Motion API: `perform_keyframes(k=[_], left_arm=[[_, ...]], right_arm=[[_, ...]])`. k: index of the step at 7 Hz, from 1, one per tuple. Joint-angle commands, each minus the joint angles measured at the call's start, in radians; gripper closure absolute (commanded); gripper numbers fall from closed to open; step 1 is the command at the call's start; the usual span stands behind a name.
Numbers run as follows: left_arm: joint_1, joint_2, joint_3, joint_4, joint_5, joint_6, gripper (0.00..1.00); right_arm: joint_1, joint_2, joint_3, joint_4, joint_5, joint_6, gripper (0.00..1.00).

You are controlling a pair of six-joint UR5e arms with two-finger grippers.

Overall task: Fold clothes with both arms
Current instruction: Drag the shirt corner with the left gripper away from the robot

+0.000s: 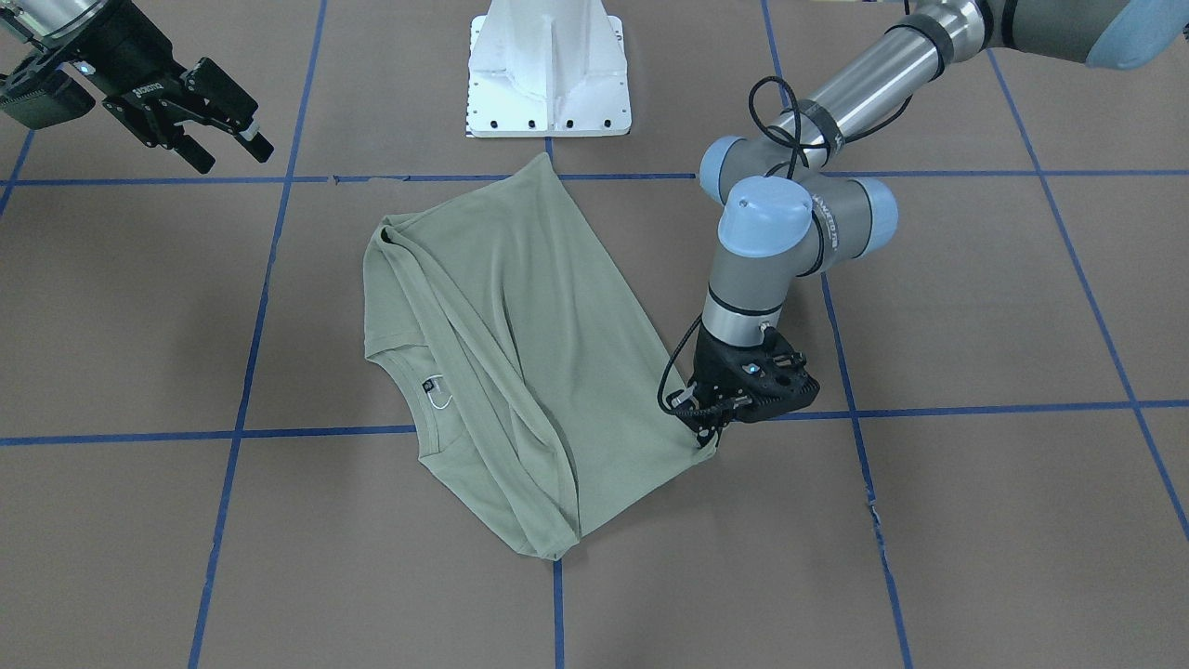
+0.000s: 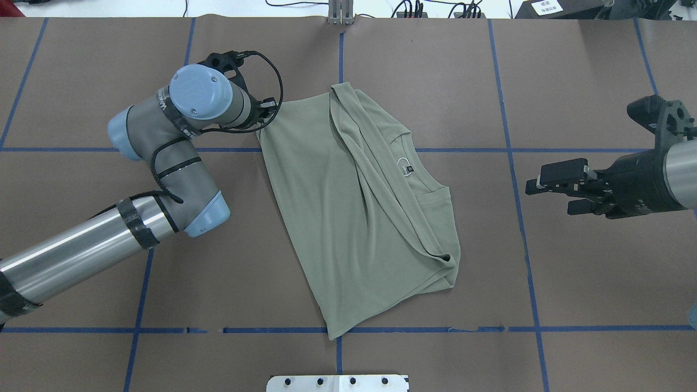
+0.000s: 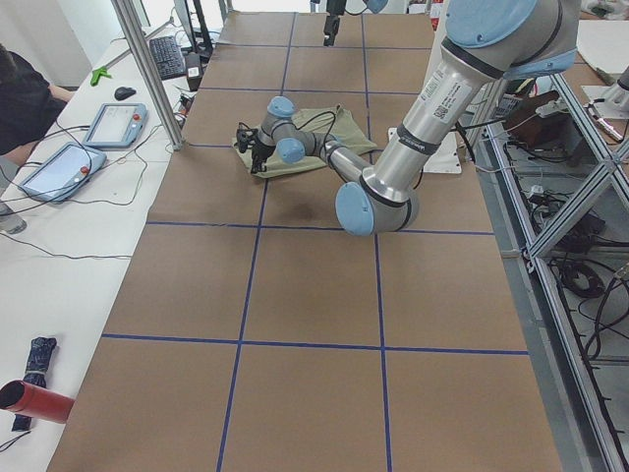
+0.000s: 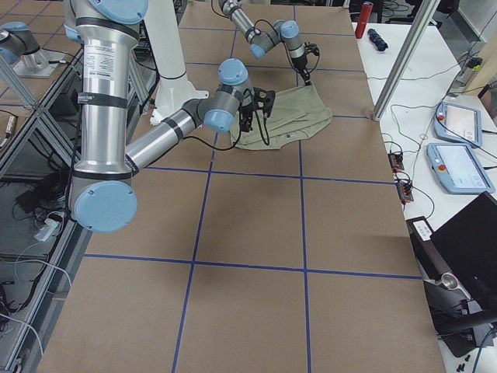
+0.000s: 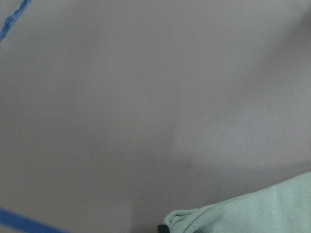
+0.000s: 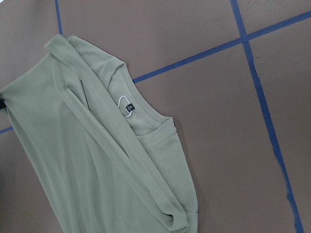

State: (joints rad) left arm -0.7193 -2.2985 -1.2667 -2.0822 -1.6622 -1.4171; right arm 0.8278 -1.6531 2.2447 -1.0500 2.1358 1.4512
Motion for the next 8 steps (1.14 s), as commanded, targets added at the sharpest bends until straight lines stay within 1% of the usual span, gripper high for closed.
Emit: perform_keyframes(k=[1,2,3,4,5,6,8], left_arm=[[-0.032,-0.121,0.189,-0.111,0.053,0.049,1.00],[-0.031,-0.187,0.290,-0.195,0.096,0.052,1.00],[-0.031,-0.249,0.367,-0.211,0.146,0.075,1.00],[-0.029,-0.259,0.416,-0.270,0.179,0.078,1.00],[-0.029,-0.266,0.455,-0.333,0.180,0.078,0.93],[-0.029,-0.266,0.455,-0.343,0.180,0.140,0.01],[-0.032,-0.266,0.454,-0.346,0.171,0.158,0.00]], right_arm=[[0.001,-0.001,-0.005,0.001,-0.002,0.000,0.00],[0.001,-0.001,-0.008,0.001,-0.005,0.000,0.00],[0.001,-0.001,-0.007,-0.001,-0.005,0.000,0.00],[0.001,-0.001,-0.007,0.001,-0.005,-0.002,0.00],[0.001,-0.001,-0.007,0.001,-0.007,-0.002,0.00],[0.002,-0.001,-0.007,0.001,-0.007,-0.002,0.00],[-0.002,0.002,-0.007,-0.001,-0.020,-0.005,0.00]])
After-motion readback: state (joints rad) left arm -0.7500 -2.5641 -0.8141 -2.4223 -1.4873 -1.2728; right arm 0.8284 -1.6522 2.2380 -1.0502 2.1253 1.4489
